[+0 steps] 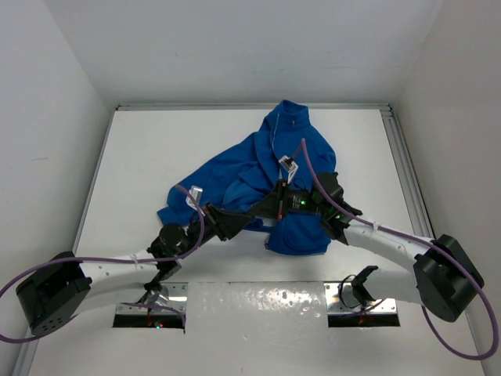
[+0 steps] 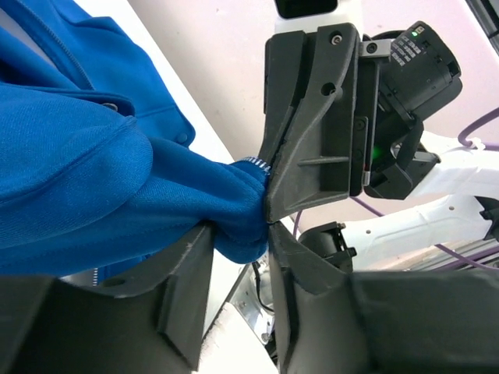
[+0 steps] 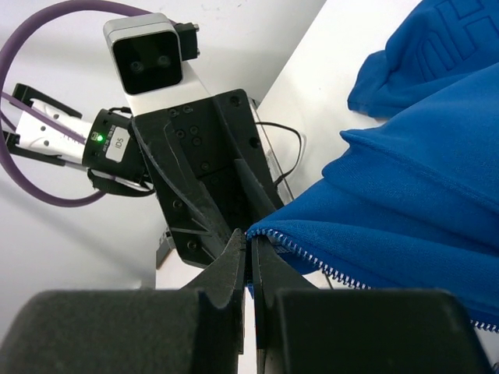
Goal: Zip up the jacket
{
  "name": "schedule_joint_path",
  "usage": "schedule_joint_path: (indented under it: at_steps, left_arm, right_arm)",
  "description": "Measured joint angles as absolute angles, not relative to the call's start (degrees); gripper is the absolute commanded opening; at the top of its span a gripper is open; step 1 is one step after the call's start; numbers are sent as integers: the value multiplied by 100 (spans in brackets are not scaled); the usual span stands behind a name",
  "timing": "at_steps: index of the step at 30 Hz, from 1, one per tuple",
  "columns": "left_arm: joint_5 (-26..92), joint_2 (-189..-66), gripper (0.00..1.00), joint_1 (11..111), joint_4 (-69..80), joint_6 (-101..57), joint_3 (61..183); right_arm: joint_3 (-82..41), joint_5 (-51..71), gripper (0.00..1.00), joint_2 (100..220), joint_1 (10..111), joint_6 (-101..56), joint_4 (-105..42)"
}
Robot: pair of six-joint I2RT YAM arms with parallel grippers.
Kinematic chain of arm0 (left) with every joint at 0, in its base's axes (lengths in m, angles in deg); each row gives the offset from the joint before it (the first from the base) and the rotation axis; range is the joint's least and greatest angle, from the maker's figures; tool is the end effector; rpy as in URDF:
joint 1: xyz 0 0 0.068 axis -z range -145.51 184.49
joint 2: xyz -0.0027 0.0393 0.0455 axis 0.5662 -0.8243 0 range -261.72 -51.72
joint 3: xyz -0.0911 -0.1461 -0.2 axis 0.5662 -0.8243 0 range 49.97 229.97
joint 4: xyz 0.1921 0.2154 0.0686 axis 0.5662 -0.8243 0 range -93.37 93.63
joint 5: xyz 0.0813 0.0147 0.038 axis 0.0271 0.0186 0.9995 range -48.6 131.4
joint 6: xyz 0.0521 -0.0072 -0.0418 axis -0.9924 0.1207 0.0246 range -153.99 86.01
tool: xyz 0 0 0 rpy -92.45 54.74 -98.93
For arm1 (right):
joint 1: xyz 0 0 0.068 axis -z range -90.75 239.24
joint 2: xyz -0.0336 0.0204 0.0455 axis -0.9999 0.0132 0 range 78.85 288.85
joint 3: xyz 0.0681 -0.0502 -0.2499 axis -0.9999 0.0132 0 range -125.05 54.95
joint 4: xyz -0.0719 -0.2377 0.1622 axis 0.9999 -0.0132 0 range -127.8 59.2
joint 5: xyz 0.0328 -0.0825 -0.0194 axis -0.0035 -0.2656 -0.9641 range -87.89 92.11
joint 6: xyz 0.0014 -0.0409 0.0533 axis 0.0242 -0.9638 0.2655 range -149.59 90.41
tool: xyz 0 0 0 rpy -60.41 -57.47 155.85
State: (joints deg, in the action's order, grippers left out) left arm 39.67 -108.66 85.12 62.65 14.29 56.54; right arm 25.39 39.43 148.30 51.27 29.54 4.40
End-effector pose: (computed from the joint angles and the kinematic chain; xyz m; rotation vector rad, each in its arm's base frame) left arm 0.1468 -0.1815 0.1670 0.0605 1.5853 -1.4181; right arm 0.2179 0.2113 0.2075 -0.2320 1.9749 1.7355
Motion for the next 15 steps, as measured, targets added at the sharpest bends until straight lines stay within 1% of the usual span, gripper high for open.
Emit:
schedule_joint_path:
  at_steps: [1,3,7,9,15]
  left_arm:
    - [3969,-10873,26,8512,6270,1420,5663]
    - [3967,-10873,24,8512,6298,1394,5674]
    - [3951,-10873,12,8512,6337,1352,5702]
    - [3947,-10873,10,8512,6353,1319,5711]
    - [3908,-10873,11,8512,6357,1271,5717]
  right_arm:
    - [2539,3945,0,14830,5131,2954,438]
    - [2539,3959,0,14830,5144,2961,438]
    - [2539,3987,0,14830,5199,2967,438]
    - [2539,4002,0,14830,5234,2985,442]
    - [2539,4085,0,14830,5306,3002,427]
